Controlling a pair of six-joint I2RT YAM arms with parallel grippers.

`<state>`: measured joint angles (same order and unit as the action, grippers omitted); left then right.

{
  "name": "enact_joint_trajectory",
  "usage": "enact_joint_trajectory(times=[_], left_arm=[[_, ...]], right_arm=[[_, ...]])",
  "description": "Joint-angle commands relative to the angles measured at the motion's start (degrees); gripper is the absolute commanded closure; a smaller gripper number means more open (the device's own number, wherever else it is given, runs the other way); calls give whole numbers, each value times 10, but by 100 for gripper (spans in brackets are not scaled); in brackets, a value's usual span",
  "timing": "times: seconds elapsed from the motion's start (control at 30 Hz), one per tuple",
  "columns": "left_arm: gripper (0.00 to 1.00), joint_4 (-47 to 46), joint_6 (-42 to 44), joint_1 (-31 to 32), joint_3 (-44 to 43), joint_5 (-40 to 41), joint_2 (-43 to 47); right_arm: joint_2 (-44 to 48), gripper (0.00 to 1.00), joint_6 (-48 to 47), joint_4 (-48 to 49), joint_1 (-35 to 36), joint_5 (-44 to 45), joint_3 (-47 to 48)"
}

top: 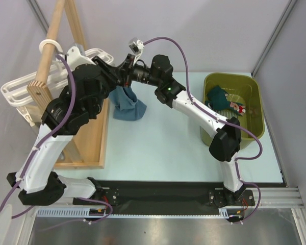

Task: Clip the socks to the hanger
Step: Open the clamp at the hanger.

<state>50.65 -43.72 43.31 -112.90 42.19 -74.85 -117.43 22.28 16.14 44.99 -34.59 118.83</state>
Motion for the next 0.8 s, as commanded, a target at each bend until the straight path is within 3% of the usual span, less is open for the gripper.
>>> enact_joint_trajectory(times=[0.0, 0.4, 0.63, 0.77], left_arm=[[54, -33, -28, -3, 46, 51, 49], [46, -106, 18, -4, 133, 138, 94], [44, -109, 0, -16, 144, 116, 86], [47, -113, -20, -63, 164, 62, 95]], right_arm=[[9, 100, 14, -27, -11, -27, 25], [7, 100, 23, -21, 5, -28, 33], [5, 100, 23, -22, 11, -27, 39], [4, 100, 24, -23, 11, -30, 40]])
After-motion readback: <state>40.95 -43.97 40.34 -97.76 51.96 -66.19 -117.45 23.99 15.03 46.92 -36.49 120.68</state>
